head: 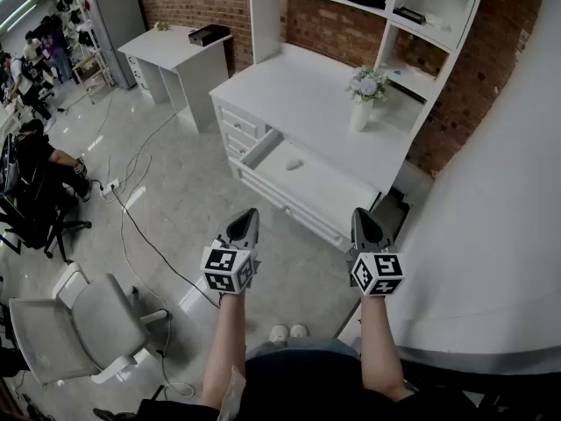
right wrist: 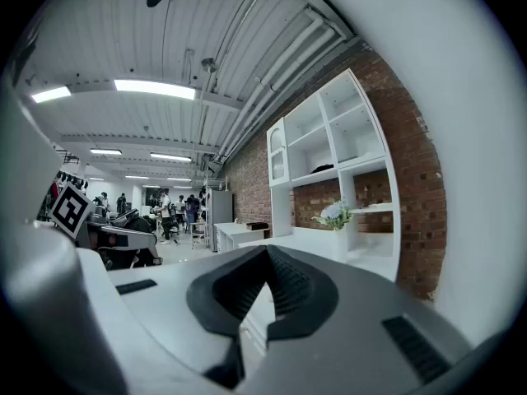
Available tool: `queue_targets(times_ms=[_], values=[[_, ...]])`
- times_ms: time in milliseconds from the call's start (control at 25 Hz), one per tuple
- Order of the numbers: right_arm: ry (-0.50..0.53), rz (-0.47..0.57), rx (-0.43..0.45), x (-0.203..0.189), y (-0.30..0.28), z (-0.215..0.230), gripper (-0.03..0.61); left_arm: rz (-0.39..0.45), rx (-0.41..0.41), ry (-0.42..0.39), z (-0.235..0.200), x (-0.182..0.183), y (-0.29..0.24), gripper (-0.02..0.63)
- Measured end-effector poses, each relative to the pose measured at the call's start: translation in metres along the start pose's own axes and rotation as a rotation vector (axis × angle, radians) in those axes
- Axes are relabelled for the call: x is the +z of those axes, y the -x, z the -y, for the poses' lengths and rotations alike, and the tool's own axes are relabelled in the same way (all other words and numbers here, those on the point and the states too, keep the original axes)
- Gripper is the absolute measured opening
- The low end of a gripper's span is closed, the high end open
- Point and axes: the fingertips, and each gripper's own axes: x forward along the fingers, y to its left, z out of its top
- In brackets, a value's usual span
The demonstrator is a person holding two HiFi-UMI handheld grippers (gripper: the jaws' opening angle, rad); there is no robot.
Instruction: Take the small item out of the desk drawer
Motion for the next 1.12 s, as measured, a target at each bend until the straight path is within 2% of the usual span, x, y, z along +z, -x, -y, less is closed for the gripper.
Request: queue_targets(times_ms=[920,960,1040,1120], values=[[-0.025,0.021,-0.018,0.003,0.007,-0.007,-0.002,-0.018,-0.015,0.011,0.001,-0.008,0.005,0.009],[-0.032,0.027,-0.015,0.004,0.007,-0.007,0.010,-0.019,-0.014,0.014,0.001,-0.009,0.006,0.009],[-0.050,0.036,-0.007,0.006,0.007,-0.008,0.078,-0.023,-0.012,0.023,-0.002,-0.012,0.007,0.009],[-0.058,0.039,-0.006,0.006,0.007,-0.009,0.103,-0.024,-0.016,0.026,-0.003,-0.014,0.007,0.009]])
